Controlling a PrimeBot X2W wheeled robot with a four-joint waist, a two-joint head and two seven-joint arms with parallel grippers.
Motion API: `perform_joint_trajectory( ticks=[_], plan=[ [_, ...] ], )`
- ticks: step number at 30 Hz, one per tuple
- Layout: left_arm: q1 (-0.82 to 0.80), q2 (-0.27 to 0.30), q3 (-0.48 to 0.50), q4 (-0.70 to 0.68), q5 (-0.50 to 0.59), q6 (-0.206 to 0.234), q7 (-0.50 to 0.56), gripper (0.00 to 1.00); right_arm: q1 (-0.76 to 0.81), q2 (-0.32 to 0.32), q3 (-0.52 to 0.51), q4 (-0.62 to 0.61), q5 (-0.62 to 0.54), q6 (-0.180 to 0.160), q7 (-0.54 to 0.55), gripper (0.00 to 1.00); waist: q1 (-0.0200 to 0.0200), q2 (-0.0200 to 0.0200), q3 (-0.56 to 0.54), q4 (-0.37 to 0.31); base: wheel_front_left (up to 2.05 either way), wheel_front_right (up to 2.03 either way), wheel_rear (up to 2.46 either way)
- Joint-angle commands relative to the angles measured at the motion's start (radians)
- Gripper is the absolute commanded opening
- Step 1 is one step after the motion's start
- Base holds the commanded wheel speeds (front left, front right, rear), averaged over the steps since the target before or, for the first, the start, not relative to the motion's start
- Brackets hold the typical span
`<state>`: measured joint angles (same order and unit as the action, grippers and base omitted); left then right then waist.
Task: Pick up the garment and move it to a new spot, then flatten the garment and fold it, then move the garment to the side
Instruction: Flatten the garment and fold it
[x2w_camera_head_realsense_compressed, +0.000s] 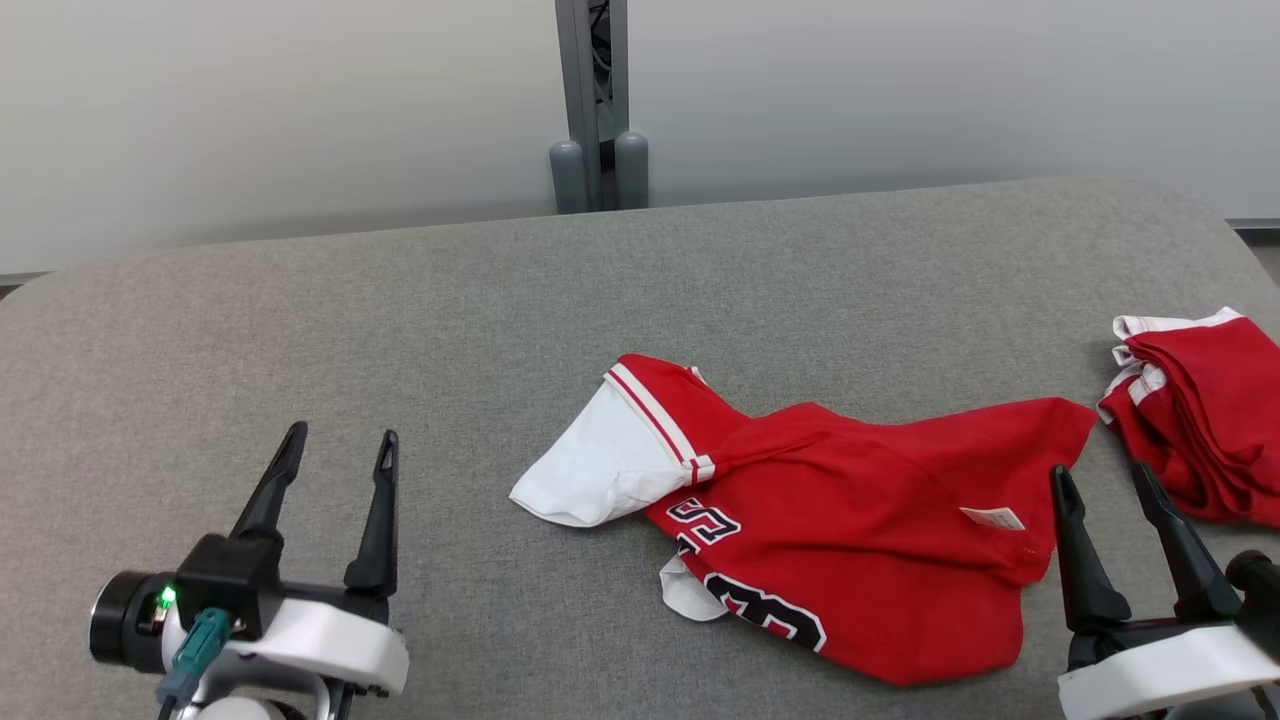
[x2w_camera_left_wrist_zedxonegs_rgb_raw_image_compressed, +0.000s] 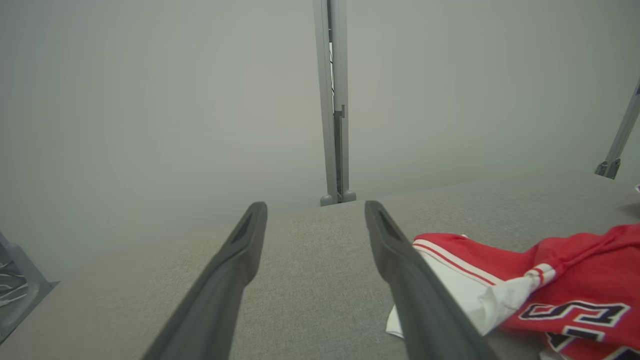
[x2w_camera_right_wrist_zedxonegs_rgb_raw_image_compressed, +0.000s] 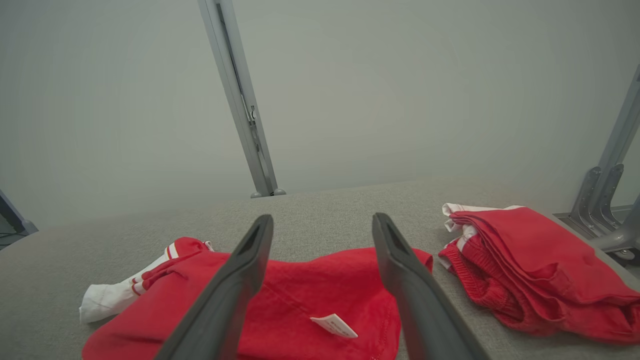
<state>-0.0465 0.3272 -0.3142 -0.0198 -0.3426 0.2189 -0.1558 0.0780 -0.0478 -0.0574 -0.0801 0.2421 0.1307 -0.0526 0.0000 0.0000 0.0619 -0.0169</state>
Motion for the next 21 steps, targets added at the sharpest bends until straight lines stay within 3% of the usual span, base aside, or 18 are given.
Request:
perform_joint_trajectory(
  ticks=[1,8,14,21],
  plan=[
    [-0.033,0.002,-0.003,-0.002,0.006,-0.01,0.006,1.0,-0.011,-0.005,-0.001,0.002,0.006,0.0,-0.005,1.0,0.0,0.0,0.008,0.0,0.0,0.0,0.0],
    [-0.176,-0.006,-0.064,0.051,-0.042,-0.102,0.157,1.0,-0.035,-0.005,0.019,0.006,0.007,0.0,-0.008,1.0,0.0,0.0,0.071,-0.022,0.0,0.0,0.0],
    [-0.27,-0.003,-0.105,0.174,-0.103,-0.181,0.314,1.0,-0.074,-0.005,0.054,0.02,0.019,0.0,-0.026,1.0,0.0,0.0,0.154,-0.083,0.0,0.0,0.0],
    [-0.318,-0.001,-0.133,0.319,-0.141,-0.249,0.381,1.0,-0.105,-0.005,0.072,0.071,0.037,0.0,-0.066,1.0,0.0,0.0,0.217,-0.133,0.0,0.0,0.0]
  ],
)
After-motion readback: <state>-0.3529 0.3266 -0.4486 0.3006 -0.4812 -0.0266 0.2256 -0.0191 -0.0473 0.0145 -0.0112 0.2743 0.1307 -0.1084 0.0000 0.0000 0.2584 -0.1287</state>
